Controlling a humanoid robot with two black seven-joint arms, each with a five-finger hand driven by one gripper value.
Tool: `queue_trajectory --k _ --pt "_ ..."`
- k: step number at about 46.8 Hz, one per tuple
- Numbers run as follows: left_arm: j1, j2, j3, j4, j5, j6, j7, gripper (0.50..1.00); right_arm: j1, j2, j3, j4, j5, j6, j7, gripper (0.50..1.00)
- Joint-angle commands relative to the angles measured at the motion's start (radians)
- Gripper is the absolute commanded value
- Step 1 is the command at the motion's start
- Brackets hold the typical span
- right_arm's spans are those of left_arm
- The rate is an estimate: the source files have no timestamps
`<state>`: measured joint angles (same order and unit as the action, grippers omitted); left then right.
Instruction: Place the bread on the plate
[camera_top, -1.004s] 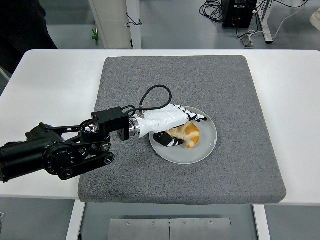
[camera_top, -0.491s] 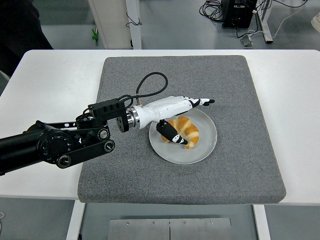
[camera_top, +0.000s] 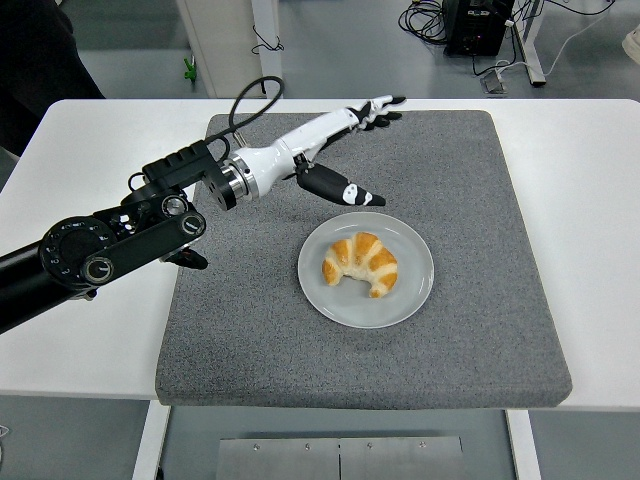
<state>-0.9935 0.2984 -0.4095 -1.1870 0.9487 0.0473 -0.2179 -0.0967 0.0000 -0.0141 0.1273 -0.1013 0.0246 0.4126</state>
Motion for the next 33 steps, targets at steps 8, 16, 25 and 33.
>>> queue_trajectory --k 8,16,25,33 --pt "0.024 0.001 -0.078 0.014 -0.165 0.016 0.0 0.972 0.0 0.0 0.0 0.0 0.0 0.0 0.0 1.0" --pt "0.027 -0.002 -0.106 0.017 -0.318 0.069 -0.001 0.972 0.0 0.0 0.0 0.0 0.0 0.0 0.0 1.0" --pt "0.029 -0.01 -0.108 0.063 -0.453 0.14 -0.06 0.972 0.0 0.0 0.0 0.0 0.0 0.0 0.0 1.0" --pt "0.049 -0.016 -0.111 0.125 -0.593 0.147 -0.098 0.972 0.0 0.0 0.0 0.0 0.0 0.0 0.0 1.0"
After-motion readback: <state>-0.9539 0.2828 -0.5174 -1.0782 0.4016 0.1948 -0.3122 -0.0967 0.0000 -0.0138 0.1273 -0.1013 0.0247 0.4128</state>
